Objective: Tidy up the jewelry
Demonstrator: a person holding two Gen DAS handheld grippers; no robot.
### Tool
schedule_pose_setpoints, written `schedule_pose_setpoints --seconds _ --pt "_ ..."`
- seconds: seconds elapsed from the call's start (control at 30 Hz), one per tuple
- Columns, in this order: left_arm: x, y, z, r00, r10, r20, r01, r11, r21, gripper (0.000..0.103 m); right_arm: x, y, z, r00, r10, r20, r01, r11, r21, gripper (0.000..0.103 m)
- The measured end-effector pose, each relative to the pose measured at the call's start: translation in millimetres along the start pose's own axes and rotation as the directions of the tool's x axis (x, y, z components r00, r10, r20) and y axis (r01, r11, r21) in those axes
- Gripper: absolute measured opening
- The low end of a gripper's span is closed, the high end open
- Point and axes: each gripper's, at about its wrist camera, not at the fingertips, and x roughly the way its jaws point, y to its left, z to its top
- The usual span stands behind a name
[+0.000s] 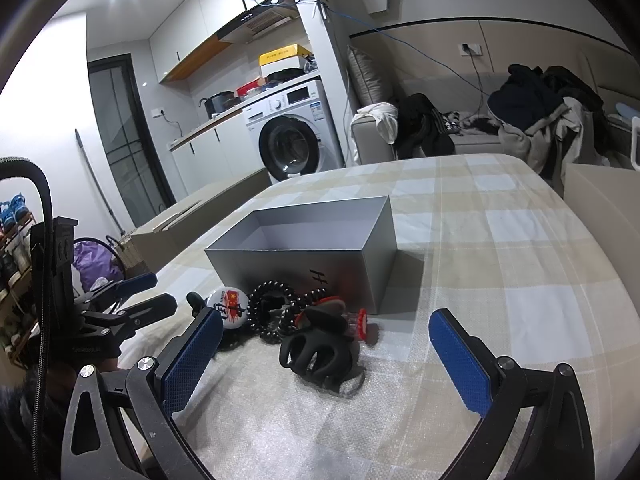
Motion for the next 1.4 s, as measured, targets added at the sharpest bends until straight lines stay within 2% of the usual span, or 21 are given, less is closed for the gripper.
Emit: schedule_pose_setpoints --seconds 0.27,0.37,0.47,0.53,0.73,0.97,1.0,1.13,1.2,1.3,1.4 --pt "-1.3 3.7 2.0 1.0 -0.002 0.003 0.002 1.0 -0.018 0.102 0.6 1.1 4.6 1.0 -0.012 -0.018 0.012 1.0 -0.009 0.103" --pt "3.4 6.4 2.5 1.0 -0.007 -0.004 0.007 1.0 -0.026 0.102 4.4 0.7 9.2 0.998 -0.006 -0.064 0.007 1.0 0.016 0.103" --pt "6.7 4.5 4.5 0.999 -0.032 -0.033 0.031 0.999 -0.031 0.102 15.8 -3.1 11.0 0.989 0.02 -0.146 -0.012 0.998 0.061 0.102" --pt "9.0 0.4 3.9 0.999 -0.021 -0.048 0.02 1.0 -0.02 0.102 21.3 -4.4 8.9 0.983 0.058 -0.175 -0.043 0.995 0.091 0.09" --pt "13.0 -6.3 2.3 0.997 0.004 -0.081 -0.003 1.0 0.016 0.102 34.3 4.4 1.6 0.964 0.087 -0.252 -0.072 0.995 0.068 0.079" --pt "15.1 -5.3 2.3 0.993 -0.008 -0.117 0.01 1.0 0.016 0.101 43.7 9.2 -0.2 0.952 0.073 -0.297 -0.056 0.996 0.065 0.072" --pt "14.6 -5.7 1.9 0.992 -0.02 -0.124 0.022 1.0 0.017 0.101 43.5 9.2 -0.4 0.951 0.069 -0.301 -0.052 0.997 0.063 0.068" --pt "16.1 -8.8 2.2 0.989 -0.046 -0.14 0.05 0.998 0.027 0.086 44.7 9.4 1.1 0.951 0.036 -0.306 -0.02 0.998 0.053 0.054" --pt "16.9 -10.8 0.9 0.987 -0.051 -0.151 0.057 0.998 0.033 0.082 45.0 8.8 1.0 0.951 0.022 -0.309 -0.007 0.999 0.049 0.047" --pt "18.9 -12.3 0.1 0.983 -0.066 -0.17 0.073 0.997 0.033 0.077 41.8 7.5 1.0 0.951 0.02 -0.307 -0.006 0.999 0.045 0.045" --pt "20.7 -12.9 -0.1 0.979 -0.079 -0.189 0.086 0.996 0.031 0.076 34.3 6.4 0.5 0.96 0.027 -0.28 -0.015 0.999 0.048 0.045"
